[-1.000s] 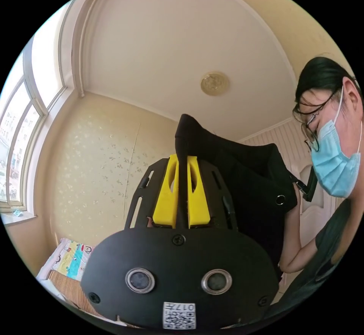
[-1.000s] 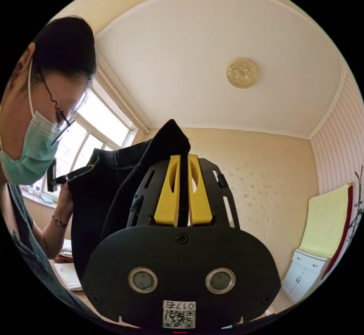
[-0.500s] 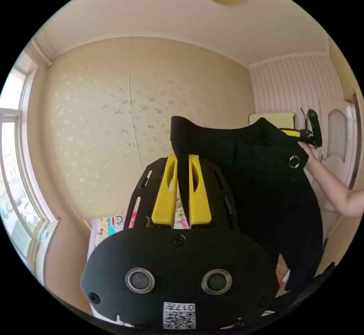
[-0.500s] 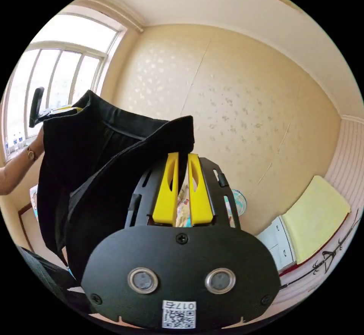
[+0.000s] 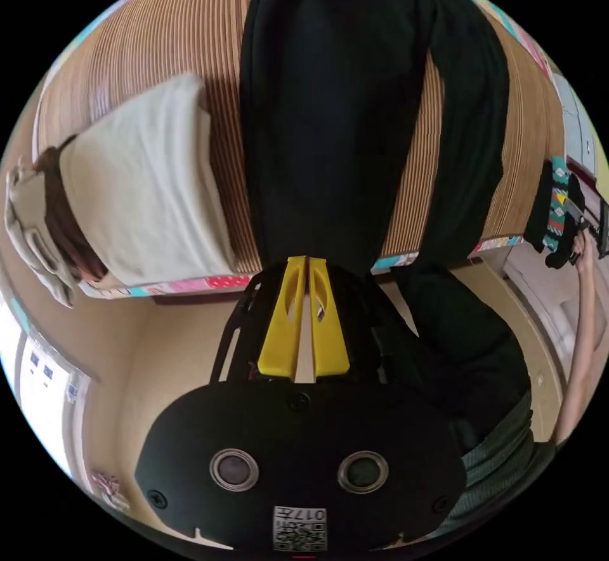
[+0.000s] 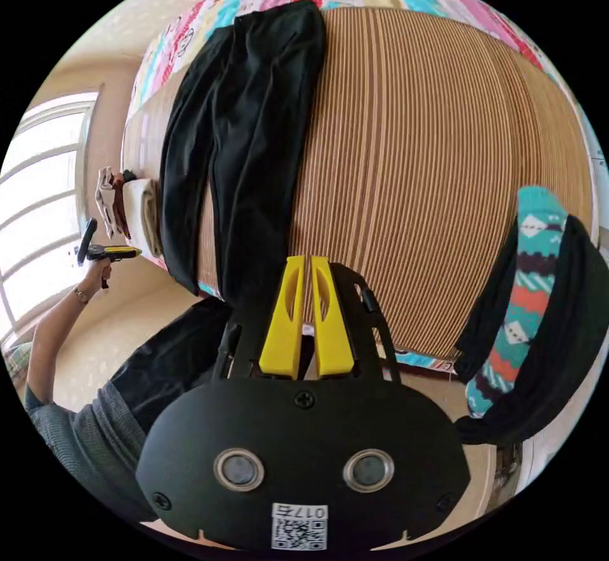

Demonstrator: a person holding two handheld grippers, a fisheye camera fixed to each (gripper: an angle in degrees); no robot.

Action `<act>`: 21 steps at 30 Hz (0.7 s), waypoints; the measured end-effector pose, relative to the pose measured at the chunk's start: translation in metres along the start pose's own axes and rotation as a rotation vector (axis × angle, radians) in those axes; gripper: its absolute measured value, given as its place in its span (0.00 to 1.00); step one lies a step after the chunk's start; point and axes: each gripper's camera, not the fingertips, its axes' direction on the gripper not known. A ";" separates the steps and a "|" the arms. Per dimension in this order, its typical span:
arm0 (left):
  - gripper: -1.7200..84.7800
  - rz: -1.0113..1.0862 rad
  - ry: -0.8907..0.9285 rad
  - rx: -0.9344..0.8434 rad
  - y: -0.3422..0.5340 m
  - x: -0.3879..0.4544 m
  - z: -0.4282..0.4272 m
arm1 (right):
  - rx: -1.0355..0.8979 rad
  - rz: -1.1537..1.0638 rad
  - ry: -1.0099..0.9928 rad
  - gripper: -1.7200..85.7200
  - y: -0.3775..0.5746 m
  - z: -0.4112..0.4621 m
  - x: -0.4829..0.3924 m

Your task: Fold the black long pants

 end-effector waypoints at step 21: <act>0.09 -0.218 0.921 0.252 0.017 0.005 -0.032 | -0.124 -0.109 -0.439 0.12 0.215 0.049 0.167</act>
